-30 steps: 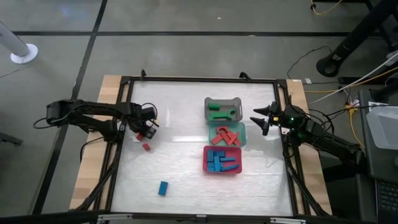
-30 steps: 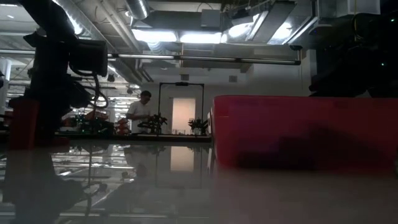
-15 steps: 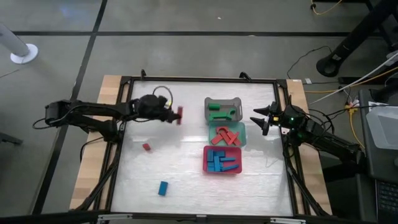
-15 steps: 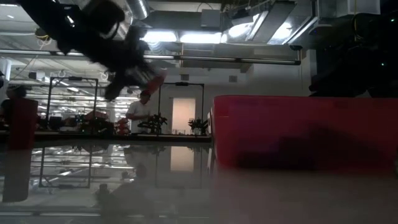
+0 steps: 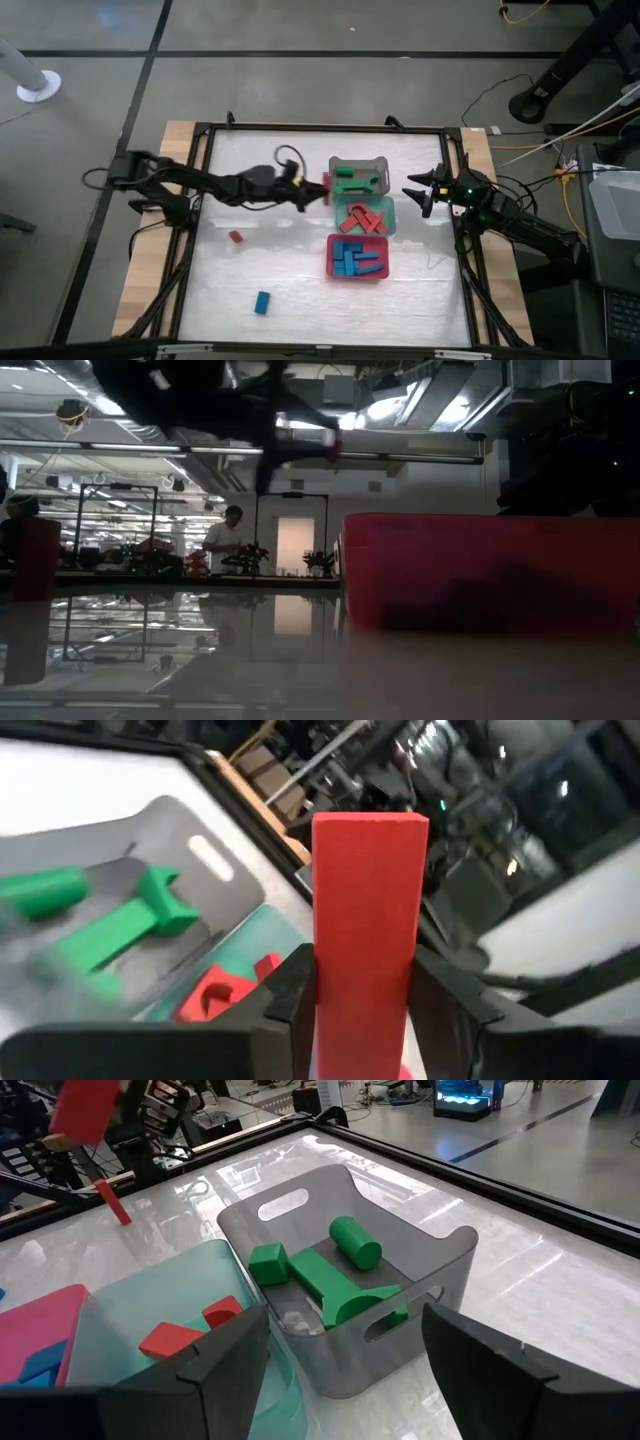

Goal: Sort blocks
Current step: Put the red block into the green bin

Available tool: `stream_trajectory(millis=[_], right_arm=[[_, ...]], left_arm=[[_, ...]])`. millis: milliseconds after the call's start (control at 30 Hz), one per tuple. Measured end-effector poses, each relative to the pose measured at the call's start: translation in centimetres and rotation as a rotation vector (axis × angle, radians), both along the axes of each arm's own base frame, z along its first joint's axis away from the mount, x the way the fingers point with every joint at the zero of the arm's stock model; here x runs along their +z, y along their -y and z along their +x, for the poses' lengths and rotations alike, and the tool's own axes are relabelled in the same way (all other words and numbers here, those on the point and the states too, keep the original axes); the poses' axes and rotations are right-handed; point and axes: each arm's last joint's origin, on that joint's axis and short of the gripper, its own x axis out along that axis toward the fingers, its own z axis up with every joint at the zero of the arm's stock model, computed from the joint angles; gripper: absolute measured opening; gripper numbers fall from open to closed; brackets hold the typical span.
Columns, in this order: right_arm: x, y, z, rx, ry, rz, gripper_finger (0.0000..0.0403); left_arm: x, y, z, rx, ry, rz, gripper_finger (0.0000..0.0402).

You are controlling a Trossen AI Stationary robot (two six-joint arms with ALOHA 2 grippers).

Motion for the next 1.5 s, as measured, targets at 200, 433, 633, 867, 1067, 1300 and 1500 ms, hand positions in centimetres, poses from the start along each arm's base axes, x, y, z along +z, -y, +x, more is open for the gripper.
stream_trajectory(millis=[200,433,633,867,1067,1300,1500], right_arm=[[0.0,0.0,0.0,0.000,0.000,0.000,0.0264],[0.0,0.0,0.0,0.000,0.000,0.000,0.0264],[0.0,0.0,0.0,0.000,0.000,0.000,0.0264],[0.0,0.0,0.0,0.000,0.000,0.000,0.0264],[0.0,0.0,0.0,0.000,0.000,0.000,0.0264],[0.0,0.0,0.0,0.000,0.000,0.000,0.0264],[0.0,0.0,0.0,0.000,0.000,0.000,0.0264]], left_arm=[[-1.1,0.0,5.1,-0.036,-0.060,0.180,0.0115],[-3.3,0.0,8.3,-0.080,-0.124,0.292,0.0122],[-3.4,0.4,8.7,-0.116,-0.135,0.284,0.0179],[-3.1,0.0,8.5,-0.212,-0.122,0.240,0.0205],[-0.5,-0.7,6.0,-0.531,-0.200,0.113,0.0171],[3.0,-0.2,0.3,-0.719,-0.434,-0.063,0.0154],[5.5,0.4,-5.5,-0.668,-0.638,-0.091,0.0135]])
